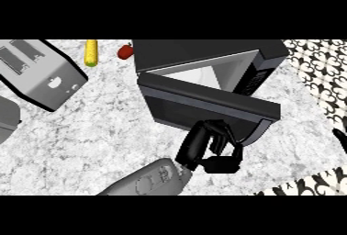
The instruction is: Pick up the milk, place it into the microwave and close the microwave
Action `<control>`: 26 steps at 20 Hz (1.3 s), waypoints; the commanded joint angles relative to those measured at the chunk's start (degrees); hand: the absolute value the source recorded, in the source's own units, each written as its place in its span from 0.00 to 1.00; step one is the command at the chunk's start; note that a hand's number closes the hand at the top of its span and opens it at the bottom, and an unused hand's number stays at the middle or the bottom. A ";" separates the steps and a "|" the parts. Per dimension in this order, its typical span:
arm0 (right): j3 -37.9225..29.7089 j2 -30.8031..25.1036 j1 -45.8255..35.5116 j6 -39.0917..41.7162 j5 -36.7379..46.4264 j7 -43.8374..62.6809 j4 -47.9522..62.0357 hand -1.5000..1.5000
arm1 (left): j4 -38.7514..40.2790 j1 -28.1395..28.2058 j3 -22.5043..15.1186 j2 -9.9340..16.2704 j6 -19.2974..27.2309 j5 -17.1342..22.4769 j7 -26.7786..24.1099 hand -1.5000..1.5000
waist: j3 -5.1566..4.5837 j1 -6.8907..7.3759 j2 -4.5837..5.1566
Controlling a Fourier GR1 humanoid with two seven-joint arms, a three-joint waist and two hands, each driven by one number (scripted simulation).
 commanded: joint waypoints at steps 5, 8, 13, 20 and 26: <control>-0.20 -2.06 -0.64 1.53 -4.99 2.65 -2.30 0.00 | 1.96 -6.10 8.01 -0.21 2.91 9.09 -2.88 1.00 | -0.31 -2.98 1.28; 0.24 -2.50 -0.91 1.57 -5.90 3.69 -3.06 0.00 | 3.93 -8.79 9.91 -0.21 2.36 11.32 -4.48 1.00 | -0.20 -3.63 1.58; -0.30 -3.69 -1.74 1.97 -8.32 4.55 -4.06 0.00 | 7.75 -10.90 12.00 -0.21 1.83 14.12 -7.52 1.00 | -0.15 -4.90 2.32; -0.90 -5.61 -2.83 2.50 -10.77 5.80 -5.41 0.00 | 12.56 -14.49 14.01 -0.21 0.73 17.75 -10.00 1.00 | 0.01 -6.75 2.88; -1.83 -7.07 -4.38 2.33 -13.29 6.76 -5.68 0.00 | 13.94 -14.71 13.81 -0.21 0.18 19.96 -12.88 1.00 | 0.07 -6.48 3.07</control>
